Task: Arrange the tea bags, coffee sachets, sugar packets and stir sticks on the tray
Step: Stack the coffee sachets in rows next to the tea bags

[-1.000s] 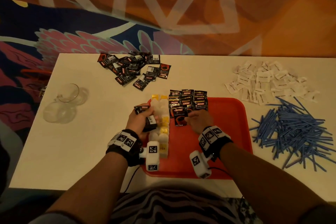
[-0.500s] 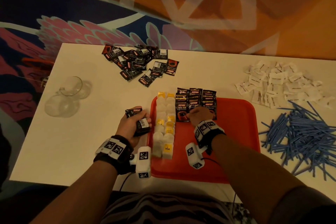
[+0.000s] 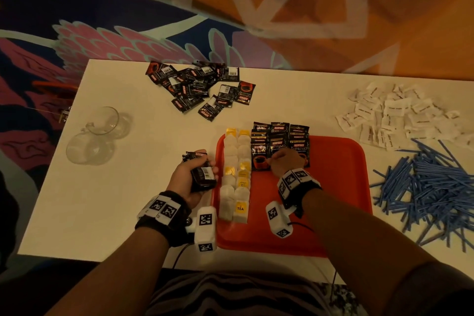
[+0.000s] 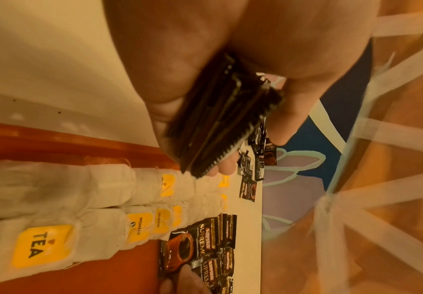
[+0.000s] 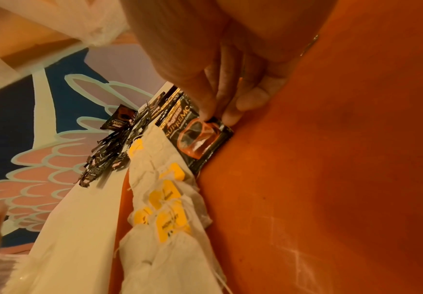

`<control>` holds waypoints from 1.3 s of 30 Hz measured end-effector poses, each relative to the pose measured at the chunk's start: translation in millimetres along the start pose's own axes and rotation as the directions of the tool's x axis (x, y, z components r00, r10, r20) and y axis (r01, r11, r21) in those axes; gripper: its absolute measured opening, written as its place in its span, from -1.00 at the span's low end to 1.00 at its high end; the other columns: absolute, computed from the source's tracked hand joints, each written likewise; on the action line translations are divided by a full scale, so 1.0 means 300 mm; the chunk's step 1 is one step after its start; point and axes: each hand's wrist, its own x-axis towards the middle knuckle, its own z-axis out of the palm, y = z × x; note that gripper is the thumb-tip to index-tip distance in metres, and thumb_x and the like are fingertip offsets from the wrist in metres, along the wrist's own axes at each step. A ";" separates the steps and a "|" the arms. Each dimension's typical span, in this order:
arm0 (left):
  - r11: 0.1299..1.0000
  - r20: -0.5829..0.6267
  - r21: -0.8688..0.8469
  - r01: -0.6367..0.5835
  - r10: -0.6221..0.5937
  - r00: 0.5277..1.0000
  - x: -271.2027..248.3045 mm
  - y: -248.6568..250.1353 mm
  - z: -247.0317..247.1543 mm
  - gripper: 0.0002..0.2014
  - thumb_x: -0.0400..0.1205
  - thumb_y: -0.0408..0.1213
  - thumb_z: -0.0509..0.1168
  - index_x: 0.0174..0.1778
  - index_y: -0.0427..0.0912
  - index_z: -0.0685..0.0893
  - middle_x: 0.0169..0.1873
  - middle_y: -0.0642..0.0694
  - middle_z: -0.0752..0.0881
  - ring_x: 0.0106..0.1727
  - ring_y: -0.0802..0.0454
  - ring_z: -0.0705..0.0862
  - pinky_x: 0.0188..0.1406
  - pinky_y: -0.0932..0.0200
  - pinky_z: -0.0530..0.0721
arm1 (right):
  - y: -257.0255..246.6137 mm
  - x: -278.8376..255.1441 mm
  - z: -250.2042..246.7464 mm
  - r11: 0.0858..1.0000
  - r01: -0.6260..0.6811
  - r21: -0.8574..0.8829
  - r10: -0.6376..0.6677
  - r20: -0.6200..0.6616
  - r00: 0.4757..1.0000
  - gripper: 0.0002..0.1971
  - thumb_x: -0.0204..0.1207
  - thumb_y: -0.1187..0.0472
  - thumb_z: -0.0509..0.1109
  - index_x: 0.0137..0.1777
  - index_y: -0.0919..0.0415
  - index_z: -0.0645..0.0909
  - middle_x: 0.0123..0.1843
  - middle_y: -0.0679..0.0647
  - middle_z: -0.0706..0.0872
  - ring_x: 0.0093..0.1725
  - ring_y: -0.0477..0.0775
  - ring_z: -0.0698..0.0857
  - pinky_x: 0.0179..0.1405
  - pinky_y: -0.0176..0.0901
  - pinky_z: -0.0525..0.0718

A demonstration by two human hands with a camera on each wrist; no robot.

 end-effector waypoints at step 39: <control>0.834 0.122 0.388 -0.393 0.376 0.918 -0.023 -0.056 0.301 -0.60 0.56 -0.53 0.42 -0.02 0.18 0.79 0.07 -0.19 0.82 0.15 -0.22 0.79 0.22 -0.37 0.71 | 0.004 -0.269 -0.199 0.744 0.657 0.124 -0.660 -0.018 0.751 -0.84 0.35 0.13 0.64 -0.19 0.02 0.68 -0.06 -0.07 0.57 -0.28 -0.16 0.56 -0.25 -0.40 0.53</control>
